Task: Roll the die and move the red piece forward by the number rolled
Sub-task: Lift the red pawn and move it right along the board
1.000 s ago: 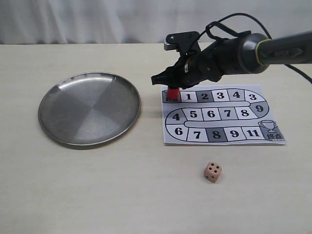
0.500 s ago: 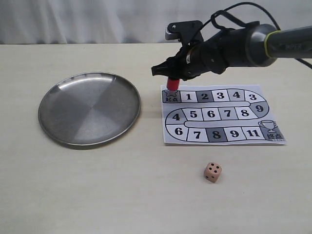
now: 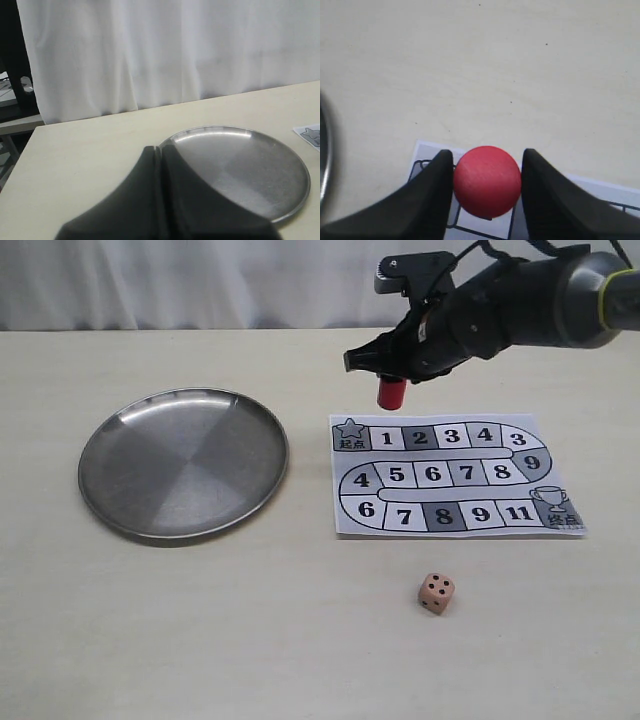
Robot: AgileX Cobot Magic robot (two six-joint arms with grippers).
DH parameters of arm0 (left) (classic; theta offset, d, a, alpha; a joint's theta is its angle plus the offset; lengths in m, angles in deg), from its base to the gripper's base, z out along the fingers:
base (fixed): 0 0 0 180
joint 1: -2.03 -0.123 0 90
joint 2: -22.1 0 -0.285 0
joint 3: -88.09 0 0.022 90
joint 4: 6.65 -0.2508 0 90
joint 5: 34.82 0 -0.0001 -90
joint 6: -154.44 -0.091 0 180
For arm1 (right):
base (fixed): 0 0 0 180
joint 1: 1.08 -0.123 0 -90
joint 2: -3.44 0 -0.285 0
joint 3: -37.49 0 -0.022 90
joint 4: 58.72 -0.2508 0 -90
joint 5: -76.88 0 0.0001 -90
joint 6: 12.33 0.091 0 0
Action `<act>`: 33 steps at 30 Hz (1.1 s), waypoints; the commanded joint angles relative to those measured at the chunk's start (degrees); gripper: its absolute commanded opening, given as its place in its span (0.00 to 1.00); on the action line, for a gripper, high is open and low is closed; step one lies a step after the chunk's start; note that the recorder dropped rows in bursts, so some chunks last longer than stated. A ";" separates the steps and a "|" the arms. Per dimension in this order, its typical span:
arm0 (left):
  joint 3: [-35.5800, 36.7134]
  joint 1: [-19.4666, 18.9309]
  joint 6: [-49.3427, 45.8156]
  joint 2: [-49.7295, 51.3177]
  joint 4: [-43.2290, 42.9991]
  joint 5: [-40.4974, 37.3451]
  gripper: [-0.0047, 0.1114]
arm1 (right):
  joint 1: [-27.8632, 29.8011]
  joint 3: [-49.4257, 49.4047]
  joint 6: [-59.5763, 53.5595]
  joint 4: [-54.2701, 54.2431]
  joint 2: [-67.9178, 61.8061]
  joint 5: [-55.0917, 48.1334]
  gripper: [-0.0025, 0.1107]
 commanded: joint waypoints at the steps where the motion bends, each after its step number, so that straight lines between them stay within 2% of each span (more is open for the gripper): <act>1: 0.10 0.48 0.05 -0.15 0.11 0.55 0.04 | 0.39 -0.23 -0.11 0.47 -2.18 -0.09 0.06; 8: 0.10 0.48 0.05 -0.15 0.11 0.55 0.04 | 0.39 -0.23 -0.11 0.32 -7.12 0.12 0.06; 18: 0.10 0.48 0.05 -0.15 0.11 0.55 0.04 | 0.18 -0.23 -0.11 -0.80 -6.88 -0.06 0.06; 33: 0.10 0.48 0.05 -0.15 0.11 0.55 0.04 | 0.84 0.90 -0.11 2.87 6.23 -3.10 0.06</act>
